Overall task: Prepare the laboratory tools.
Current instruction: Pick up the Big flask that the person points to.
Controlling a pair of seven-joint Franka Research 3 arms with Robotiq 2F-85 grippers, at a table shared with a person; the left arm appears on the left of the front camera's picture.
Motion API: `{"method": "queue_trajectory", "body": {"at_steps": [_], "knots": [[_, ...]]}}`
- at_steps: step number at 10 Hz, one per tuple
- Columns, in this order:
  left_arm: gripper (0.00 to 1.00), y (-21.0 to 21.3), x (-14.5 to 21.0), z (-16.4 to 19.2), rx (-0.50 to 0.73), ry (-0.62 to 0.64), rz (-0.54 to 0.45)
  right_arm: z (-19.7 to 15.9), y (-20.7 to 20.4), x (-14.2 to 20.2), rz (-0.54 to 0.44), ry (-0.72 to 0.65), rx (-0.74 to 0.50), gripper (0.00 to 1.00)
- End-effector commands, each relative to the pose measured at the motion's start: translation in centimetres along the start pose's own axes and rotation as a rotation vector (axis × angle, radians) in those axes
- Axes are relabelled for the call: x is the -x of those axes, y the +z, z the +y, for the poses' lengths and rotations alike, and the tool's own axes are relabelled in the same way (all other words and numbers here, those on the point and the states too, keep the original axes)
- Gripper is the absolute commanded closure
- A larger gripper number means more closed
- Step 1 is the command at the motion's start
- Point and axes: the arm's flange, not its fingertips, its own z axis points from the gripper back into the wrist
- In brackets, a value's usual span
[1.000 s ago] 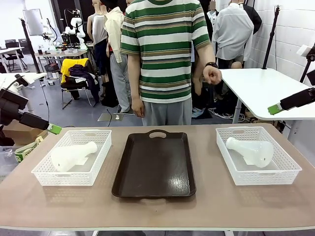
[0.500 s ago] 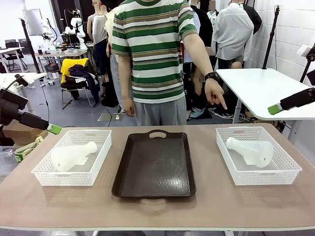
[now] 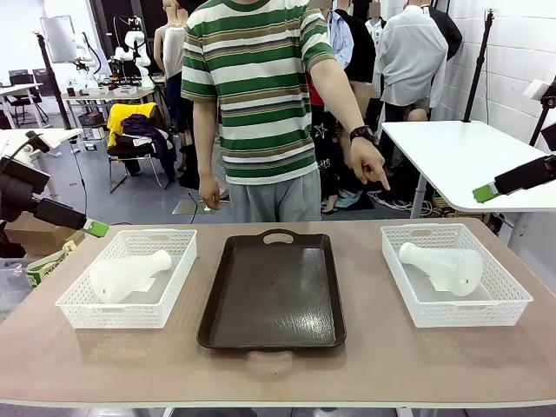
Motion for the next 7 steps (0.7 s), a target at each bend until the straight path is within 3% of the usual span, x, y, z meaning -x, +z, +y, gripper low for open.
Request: {"method": "queue_trajectory", "body": {"at_steps": [1,7], "knots": [[0.0,-0.02,0.02,0.41,0.015,-0.017,-0.009,0.04,-0.11,-0.01,-0.006,0.0,-0.018,0.0],[0.0,-0.02,0.02,0.41,0.015,-0.017,-0.009,0.04,-0.11,-0.01,-0.006,0.0,-0.018,0.0]]}}
